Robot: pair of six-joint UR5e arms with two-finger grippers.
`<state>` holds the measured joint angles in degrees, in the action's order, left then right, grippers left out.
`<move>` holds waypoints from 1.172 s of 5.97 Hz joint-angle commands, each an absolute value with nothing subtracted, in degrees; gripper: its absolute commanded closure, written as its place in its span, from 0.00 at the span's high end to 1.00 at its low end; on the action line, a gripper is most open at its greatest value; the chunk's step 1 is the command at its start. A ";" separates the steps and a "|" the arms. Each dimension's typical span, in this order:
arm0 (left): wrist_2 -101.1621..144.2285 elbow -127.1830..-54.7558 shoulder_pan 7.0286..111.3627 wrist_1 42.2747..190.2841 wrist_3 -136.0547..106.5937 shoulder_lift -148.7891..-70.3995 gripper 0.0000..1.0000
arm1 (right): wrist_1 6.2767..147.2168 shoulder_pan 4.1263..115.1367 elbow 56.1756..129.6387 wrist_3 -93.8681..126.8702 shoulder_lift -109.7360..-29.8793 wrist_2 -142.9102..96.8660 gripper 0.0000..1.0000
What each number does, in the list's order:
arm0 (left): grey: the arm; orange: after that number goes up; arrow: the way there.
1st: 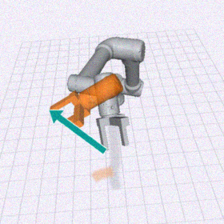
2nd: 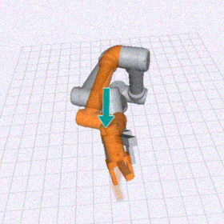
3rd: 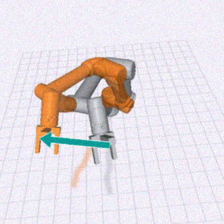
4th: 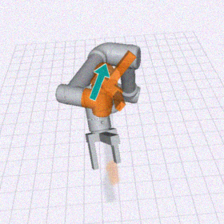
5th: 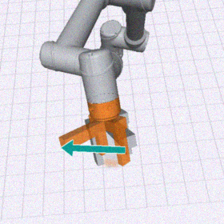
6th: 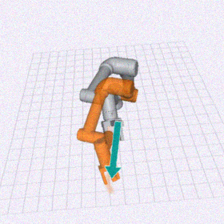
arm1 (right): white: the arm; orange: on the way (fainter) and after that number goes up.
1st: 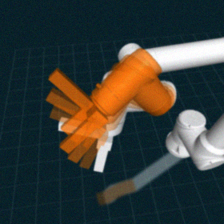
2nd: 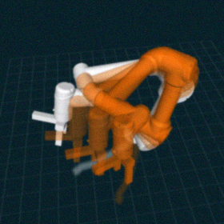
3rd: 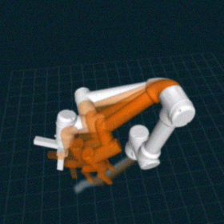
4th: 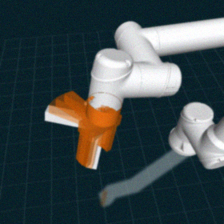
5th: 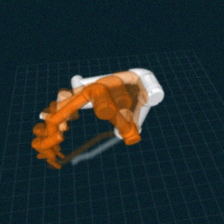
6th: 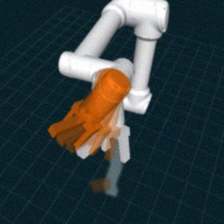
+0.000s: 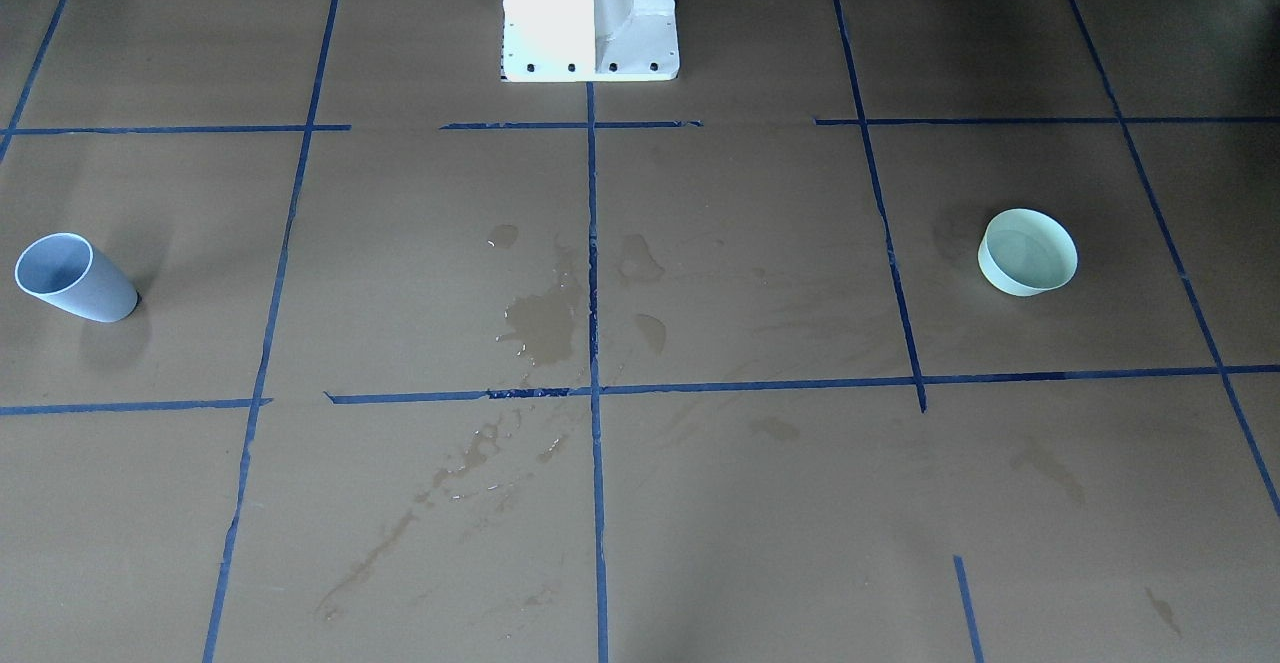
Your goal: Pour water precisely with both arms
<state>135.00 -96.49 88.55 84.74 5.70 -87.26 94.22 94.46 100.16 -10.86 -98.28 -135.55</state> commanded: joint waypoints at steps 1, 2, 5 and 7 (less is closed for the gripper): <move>132.98 -95.46 88.33 86.21 5.37 -86.92 1.00 | 94.31 94.13 100.11 -10.90 -98.26 -135.53 1.00; 132.80 -95.36 87.98 86.31 5.62 -87.10 1.00 | 94.22 93.61 100.11 -10.72 -98.35 -135.53 1.00; 133.59 -96.06 87.89 86.31 5.89 -85.70 1.00 | 94.22 92.55 100.02 -10.46 -98.35 -135.44 1.00; 133.51 -95.54 87.80 86.31 5.89 -85.78 1.00 | 94.22 92.20 100.02 -10.46 -98.44 -135.35 1.00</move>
<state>133.50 -95.59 87.83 86.29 5.88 -85.80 94.22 92.36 100.07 -10.47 -98.41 -135.38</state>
